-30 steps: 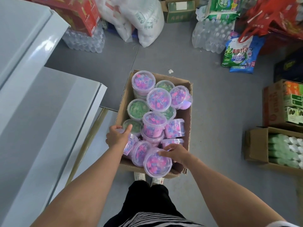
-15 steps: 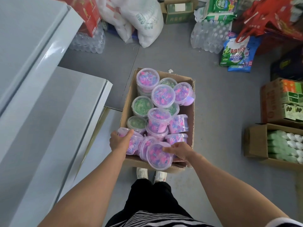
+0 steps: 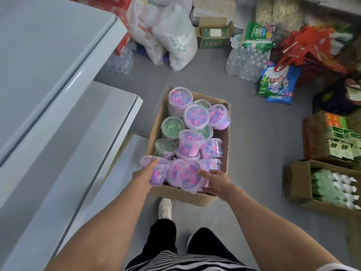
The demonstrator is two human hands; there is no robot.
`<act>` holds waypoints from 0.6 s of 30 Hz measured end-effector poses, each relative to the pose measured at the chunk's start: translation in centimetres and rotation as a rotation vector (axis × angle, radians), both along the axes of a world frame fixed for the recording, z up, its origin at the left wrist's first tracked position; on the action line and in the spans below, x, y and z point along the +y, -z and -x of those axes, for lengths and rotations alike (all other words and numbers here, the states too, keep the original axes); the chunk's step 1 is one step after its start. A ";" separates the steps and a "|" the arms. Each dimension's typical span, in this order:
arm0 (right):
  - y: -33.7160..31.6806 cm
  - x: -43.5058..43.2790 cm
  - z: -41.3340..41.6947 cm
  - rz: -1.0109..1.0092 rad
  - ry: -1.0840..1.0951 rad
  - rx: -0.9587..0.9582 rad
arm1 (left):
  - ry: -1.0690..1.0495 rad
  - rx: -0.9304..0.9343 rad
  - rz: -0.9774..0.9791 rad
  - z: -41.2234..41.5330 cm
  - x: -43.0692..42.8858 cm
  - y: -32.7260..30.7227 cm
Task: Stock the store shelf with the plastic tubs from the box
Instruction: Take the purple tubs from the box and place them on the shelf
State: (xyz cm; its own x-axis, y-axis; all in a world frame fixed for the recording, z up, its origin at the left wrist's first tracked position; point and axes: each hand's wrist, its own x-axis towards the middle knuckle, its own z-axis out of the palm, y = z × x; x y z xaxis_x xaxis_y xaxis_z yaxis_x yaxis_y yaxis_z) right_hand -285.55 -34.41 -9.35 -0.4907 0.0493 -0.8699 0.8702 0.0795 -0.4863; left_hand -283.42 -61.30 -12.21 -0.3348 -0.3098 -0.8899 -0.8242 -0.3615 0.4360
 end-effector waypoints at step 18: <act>-16.3 -1.4 -9.9 0.527 -0.280 0.309 | -0.519 0.640 -0.021 -18.7 5.2 -21.8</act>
State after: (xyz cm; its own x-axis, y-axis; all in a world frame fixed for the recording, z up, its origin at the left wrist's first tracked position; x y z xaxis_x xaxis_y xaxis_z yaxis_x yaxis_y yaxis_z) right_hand -275.68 -35.80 6.96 -0.6538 -0.5090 -0.5598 0.6655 -0.0349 -0.7455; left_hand -264.67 -56.15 9.63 -0.5979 -0.5506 -0.5825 -0.1440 -0.6411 0.7538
